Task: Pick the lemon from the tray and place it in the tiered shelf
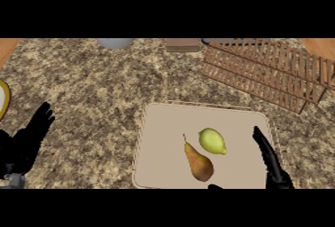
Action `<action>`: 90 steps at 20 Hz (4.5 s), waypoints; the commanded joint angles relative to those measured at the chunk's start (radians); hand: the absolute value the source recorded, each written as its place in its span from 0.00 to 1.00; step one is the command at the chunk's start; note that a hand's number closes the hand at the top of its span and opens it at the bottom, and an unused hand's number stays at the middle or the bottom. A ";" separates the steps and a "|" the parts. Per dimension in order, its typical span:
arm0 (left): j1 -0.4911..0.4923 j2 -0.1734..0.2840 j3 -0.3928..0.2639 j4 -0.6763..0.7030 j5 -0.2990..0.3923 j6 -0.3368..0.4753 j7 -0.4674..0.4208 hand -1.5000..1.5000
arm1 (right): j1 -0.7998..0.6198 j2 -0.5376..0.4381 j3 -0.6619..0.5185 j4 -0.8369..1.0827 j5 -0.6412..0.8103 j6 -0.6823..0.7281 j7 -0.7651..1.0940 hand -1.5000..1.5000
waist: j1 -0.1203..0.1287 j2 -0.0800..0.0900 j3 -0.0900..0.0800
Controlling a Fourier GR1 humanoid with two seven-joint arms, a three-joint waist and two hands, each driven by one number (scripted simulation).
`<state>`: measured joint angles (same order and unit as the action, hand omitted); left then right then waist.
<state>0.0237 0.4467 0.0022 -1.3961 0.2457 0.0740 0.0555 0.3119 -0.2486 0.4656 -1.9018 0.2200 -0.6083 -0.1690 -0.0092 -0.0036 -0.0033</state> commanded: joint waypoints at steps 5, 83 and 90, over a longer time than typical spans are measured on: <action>0.003 0.002 -0.008 -0.016 -0.007 -0.013 0.015 0.50 | -0.005 -0.305 0.010 -0.128 0.268 0.209 0.397 0.00 | 0.028 0.003 -0.003; -0.040 -0.159 0.183 -0.022 -0.189 -0.150 0.069 0.50 | -0.794 0.247 -0.284 -0.140 0.736 1.077 1.131 1.00 | 0.002 -0.001 0.003; 0.021 -0.167 0.205 -0.036 -0.162 -0.181 0.022 0.50 | -0.962 0.248 -0.415 -0.320 0.613 1.164 1.320 1.00 | 0.009 -0.001 0.003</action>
<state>0.0233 0.2867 0.1990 -1.4207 0.0721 -0.0962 0.0893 -0.5435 -0.0086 0.1328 -2.1494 0.8937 0.4352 0.9804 -0.0040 -0.0058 -0.0006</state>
